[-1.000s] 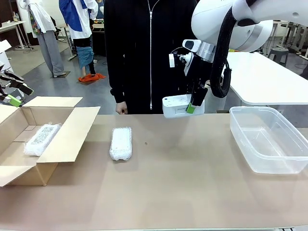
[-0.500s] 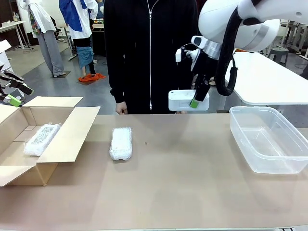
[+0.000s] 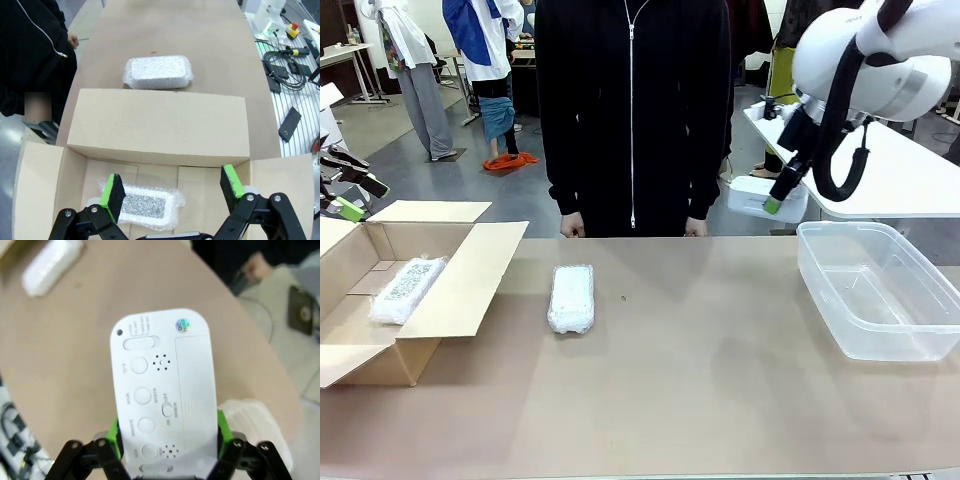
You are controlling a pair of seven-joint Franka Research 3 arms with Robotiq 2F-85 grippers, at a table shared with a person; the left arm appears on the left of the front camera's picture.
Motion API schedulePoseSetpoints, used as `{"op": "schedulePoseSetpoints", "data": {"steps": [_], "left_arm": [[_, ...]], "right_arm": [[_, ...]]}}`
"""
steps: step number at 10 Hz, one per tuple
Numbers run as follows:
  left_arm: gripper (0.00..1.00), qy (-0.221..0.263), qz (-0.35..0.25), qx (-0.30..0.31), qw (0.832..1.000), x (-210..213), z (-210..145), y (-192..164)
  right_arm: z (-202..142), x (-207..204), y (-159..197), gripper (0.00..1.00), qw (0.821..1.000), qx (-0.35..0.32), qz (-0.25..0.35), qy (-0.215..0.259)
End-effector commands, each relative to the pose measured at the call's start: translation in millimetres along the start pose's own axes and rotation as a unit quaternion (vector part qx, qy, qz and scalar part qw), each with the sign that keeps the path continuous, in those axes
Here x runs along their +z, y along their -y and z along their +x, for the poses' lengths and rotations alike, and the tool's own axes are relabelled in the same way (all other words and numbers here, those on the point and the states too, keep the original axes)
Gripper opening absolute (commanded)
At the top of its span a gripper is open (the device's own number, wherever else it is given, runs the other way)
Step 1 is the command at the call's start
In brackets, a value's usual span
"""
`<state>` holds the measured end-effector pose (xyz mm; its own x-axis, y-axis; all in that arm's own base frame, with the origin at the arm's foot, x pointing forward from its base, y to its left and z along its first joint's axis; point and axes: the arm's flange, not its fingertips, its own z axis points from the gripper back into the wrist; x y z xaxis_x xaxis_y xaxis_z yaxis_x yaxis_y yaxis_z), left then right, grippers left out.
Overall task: Separate and place wrapped and unwrapped clocks.
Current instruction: If the picked Digital clock is wrapped, place it in the Package Box ; if not, place it in the Organizing box.
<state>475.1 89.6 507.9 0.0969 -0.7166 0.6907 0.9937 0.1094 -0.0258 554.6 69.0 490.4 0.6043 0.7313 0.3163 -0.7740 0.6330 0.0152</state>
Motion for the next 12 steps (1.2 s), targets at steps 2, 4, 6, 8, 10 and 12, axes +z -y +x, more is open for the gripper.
{"op": "schedulePoseSetpoints", "data": {"steps": [2,4,6,8,10,12], "left_arm": [[1.0,-0.006,-0.002,-0.002,1.0,1,1,2],[1.0,-0.006,-0.002,-0.002,1.0,1,1,2],[1.0,-0.006,-0.002,-0.002,1.0,1,1,2],[1.0,-0.006,-0.002,-0.002,1.0,1,1,2],[1.0,-0.006,-0.002,-0.002,1.0,1,1,2],[1.0,-0.006,-0.002,-0.002,1.0,1,1,2]], "right_arm": [[-26,-4,46,0.81,0.993,-0.117,-0.031,-0.01],[-64,-11,78,0.81,0.978,-0.203,-0.047,-0.022],[-111,-21,93,0.81,0.963,-0.264,-0.049,-0.037],[-145,-31,93,0.81,0.952,-0.299,-0.042,-0.05],[-166,-45,79,0.81,0.947,-0.313,-0.035,-0.058],[-174,-57,67,0.81,0.948,-0.31,-0.031,-0.061]]}}
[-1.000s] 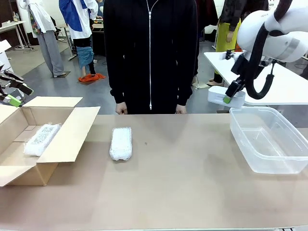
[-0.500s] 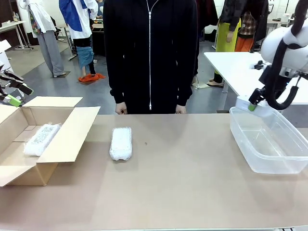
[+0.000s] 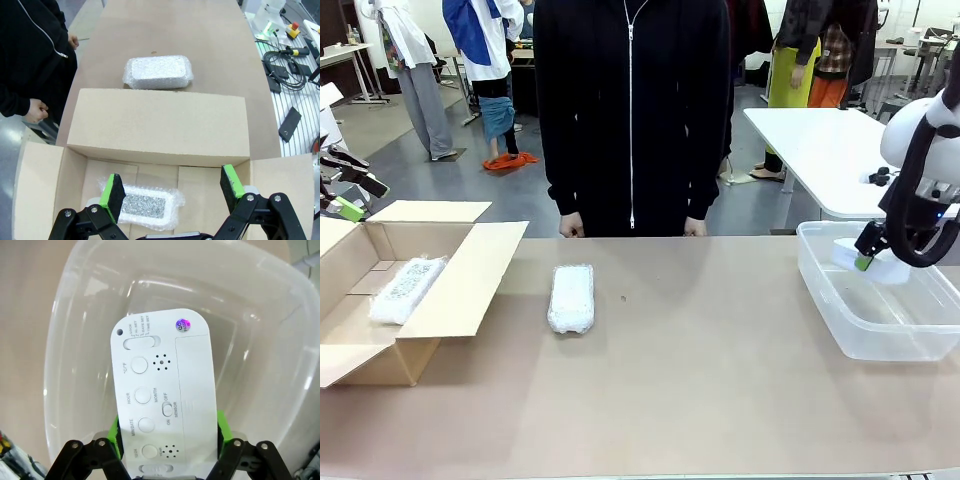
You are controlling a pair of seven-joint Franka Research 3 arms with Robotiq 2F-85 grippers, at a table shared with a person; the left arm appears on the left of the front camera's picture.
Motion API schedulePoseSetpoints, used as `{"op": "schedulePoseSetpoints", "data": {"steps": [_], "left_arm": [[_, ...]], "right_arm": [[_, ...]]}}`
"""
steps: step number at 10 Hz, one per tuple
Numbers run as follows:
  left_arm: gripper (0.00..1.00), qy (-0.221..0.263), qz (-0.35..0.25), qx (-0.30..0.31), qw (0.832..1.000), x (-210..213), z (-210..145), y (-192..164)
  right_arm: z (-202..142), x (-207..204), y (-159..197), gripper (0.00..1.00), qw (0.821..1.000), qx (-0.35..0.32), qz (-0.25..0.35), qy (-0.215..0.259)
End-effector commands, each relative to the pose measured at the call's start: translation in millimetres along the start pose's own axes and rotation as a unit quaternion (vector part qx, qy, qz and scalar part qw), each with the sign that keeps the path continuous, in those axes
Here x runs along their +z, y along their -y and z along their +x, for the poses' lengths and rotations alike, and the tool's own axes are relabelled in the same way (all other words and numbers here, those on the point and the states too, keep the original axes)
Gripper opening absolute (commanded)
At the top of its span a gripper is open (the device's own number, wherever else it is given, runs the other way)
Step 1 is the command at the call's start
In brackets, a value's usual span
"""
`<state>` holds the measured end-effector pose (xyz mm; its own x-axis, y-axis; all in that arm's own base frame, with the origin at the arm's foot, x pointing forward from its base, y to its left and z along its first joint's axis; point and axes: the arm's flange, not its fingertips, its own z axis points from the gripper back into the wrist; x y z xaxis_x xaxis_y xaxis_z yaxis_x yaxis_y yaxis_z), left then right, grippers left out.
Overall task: Separate and place wrapped and unwrapped clocks.
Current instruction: If the picked Digital clock is wrapped, place it in the Package Box ; if not, place it in the Organizing box.
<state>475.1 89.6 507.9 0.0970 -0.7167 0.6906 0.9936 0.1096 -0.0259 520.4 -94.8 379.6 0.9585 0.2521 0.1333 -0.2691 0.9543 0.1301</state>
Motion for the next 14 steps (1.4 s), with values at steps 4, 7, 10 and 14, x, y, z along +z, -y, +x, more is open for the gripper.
{"op": "schedulePoseSetpoints", "data": {"steps": [4,7,10,14], "left_arm": [[1.0,-0.005,-0.003,-0.002,1.0,1,1,2],[1.0,-0.005,-0.003,-0.002,1.0,1,1,2],[1.0,-0.005,-0.003,-0.002,1.0,1,1,2],[1.0,-0.005,-0.003,-0.002,1.0,1,1,2]], "right_arm": [[-17,-34,-25,0.81,0.999,0.022,-0.007,0.033],[-16,-35,-26,1.0,0.999,0.027,-0.007,0.033],[-15,-33,-26,1.0,0.999,0.028,-0.012,0.032],[-6,-1,-19,1.0,0.998,-0.016,-0.057,0.028]]}}
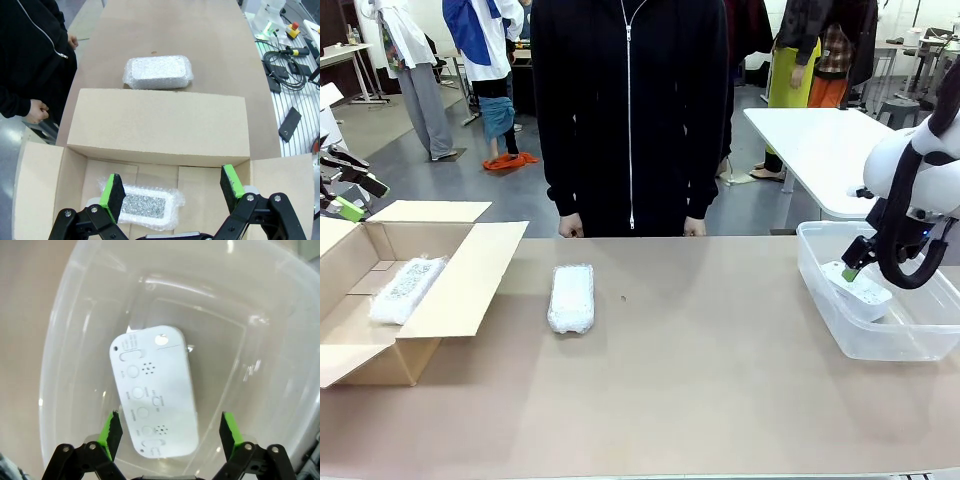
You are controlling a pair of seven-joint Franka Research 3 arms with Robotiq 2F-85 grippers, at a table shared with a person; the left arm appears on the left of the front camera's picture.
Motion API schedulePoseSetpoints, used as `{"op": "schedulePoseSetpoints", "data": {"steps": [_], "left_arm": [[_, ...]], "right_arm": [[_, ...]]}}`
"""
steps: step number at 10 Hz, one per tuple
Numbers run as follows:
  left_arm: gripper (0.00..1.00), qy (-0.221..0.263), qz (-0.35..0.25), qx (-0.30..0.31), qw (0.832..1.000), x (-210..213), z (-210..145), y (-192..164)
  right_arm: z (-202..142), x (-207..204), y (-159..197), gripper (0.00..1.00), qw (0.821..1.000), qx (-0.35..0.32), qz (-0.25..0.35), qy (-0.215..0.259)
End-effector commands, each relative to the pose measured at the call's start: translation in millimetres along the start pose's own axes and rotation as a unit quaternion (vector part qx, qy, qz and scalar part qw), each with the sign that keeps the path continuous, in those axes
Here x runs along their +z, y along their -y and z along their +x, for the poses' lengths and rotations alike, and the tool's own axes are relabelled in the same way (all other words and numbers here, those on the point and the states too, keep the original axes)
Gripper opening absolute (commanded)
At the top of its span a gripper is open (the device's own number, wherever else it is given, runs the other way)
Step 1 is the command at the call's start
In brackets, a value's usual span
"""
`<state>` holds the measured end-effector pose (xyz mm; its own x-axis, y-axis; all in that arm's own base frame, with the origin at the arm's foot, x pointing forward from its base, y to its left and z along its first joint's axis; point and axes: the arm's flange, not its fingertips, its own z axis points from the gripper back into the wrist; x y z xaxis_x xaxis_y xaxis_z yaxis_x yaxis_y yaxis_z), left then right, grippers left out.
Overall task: Separate and place wrapped and unwrapped clocks.
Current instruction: If the picked Digital clock is wrapped, place it in the Package Box ; if not, place it in the Organizing box.
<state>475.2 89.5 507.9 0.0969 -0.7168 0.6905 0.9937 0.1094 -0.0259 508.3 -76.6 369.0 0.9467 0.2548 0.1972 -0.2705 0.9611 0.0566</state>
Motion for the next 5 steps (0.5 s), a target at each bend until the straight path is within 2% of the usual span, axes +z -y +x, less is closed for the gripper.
{"op": "schedulePoseSetpoints", "data": {"steps": [1,5], "left_arm": [[1.0,-0.005,-0.002,-0.002,1.0,1,1,2],[1.0,-0.005,-0.002,-0.002,1.0,1,1,2]], "right_arm": [[7,19,2,1.0,0.999,-0.029,-0.041,-0.001],[21,70,1,1.0,0.993,-0.07,-0.092,0.021]]}}
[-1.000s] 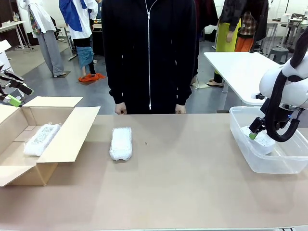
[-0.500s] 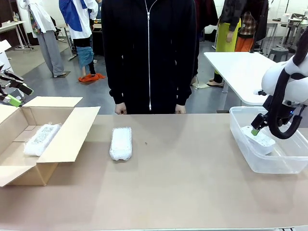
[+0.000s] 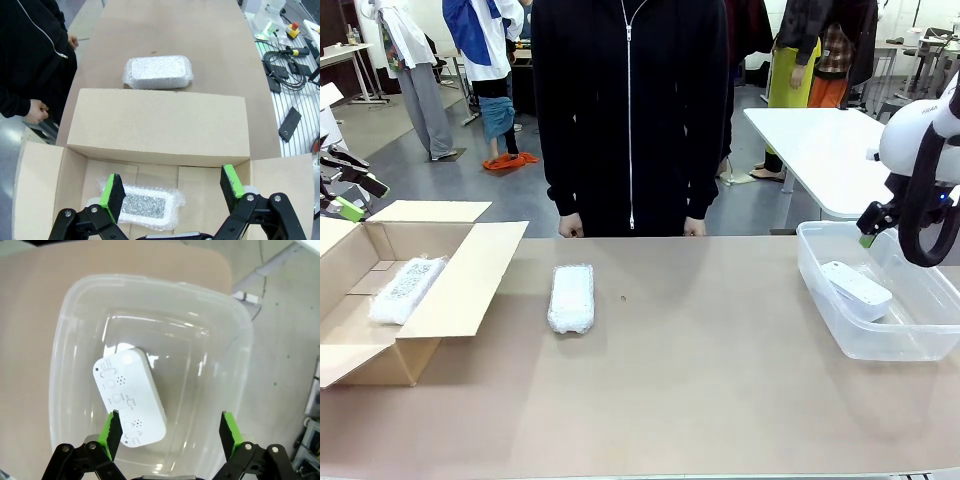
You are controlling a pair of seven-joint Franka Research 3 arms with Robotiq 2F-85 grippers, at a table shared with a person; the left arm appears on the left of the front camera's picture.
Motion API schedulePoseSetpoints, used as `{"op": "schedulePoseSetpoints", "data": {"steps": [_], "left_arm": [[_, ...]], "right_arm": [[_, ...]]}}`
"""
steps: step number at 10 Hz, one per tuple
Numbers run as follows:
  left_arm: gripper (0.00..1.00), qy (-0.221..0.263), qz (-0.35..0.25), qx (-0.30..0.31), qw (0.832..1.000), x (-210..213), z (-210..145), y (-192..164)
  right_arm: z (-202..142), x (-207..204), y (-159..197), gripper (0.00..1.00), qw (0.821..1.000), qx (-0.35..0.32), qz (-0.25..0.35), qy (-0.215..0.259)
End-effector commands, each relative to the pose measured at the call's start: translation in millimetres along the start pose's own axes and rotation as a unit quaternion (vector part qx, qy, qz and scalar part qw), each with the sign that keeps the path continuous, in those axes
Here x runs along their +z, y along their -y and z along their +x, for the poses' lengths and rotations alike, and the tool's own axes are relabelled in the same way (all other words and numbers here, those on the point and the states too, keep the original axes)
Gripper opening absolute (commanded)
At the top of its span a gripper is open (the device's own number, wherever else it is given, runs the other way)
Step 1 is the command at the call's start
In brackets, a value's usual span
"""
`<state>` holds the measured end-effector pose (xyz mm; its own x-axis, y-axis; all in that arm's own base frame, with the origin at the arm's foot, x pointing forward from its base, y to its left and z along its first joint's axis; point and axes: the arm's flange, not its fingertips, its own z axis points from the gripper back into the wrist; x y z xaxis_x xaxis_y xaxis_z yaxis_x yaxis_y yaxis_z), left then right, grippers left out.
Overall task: Separate and place wrapped and unwrapped clocks.
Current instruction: If the picked Digital clock is wrapped, place it in the Package Box ; if not, place it in the Organizing box.
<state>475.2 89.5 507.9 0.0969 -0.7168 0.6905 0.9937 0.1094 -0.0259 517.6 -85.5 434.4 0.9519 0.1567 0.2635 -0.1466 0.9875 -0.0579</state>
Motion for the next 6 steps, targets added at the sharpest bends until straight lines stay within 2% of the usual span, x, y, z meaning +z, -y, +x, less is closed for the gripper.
{"op": "schedulePoseSetpoints", "data": {"steps": [1,6], "left_arm": [[1.0,-0.005,-0.002,-0.002,1.0,1,1,2],[1.0,-0.005,-0.002,-0.002,1.0,1,1,2]], "right_arm": [[3,19,-4,1.0,0.999,-0.029,-0.032,-0.009],[7,58,-6,1.0,0.999,-0.016,-0.011,0.038]]}}
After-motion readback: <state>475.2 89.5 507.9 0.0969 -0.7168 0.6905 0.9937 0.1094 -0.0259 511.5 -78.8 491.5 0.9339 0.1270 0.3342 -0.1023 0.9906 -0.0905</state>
